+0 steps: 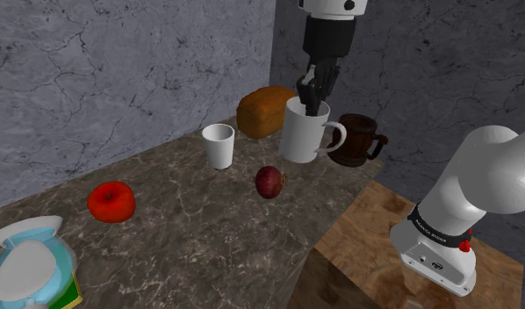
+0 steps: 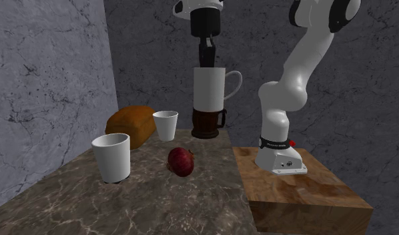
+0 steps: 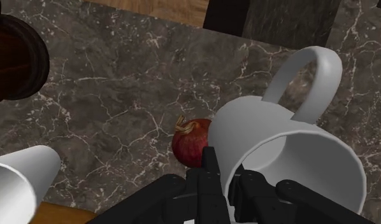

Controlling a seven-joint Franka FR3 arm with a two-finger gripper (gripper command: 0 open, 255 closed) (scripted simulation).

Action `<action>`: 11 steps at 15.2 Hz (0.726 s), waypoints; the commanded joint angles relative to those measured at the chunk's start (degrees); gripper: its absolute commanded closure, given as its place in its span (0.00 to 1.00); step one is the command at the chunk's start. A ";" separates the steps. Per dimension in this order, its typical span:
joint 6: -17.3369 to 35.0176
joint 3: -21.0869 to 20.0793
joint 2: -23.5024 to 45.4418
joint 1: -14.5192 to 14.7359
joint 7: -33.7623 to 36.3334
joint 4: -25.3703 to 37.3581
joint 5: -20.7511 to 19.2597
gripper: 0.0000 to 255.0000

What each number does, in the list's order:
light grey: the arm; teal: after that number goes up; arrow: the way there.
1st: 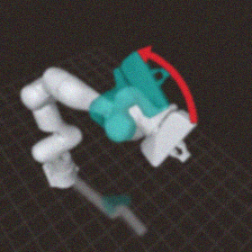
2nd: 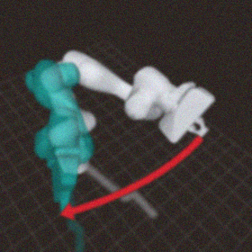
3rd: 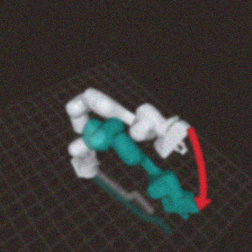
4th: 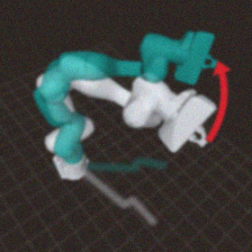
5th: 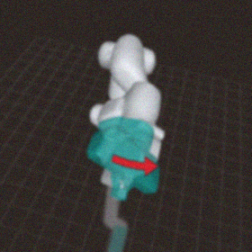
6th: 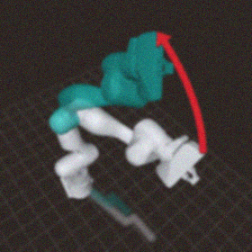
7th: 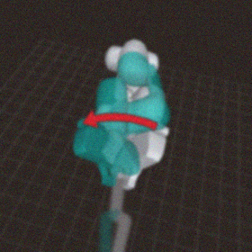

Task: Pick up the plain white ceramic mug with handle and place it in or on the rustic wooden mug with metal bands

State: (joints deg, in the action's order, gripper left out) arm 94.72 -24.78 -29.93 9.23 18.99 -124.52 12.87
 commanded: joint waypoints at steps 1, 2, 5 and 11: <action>-1.11 2.03 -2.00 -0.24 -2.19 -1.18 -0.38 1.00; -1.55 3.31 -3.30 -0.38 -3.59 -2.23 -0.67 1.00; -2.86 7.12 -6.85 -0.97 -7.73 -5.01 -1.96 1.00; -5.29 14.74 -12.32 -2.83 -15.85 -8.90 -6.02 1.00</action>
State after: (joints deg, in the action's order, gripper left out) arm 90.08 -11.39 -41.38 6.76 4.59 -133.07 7.64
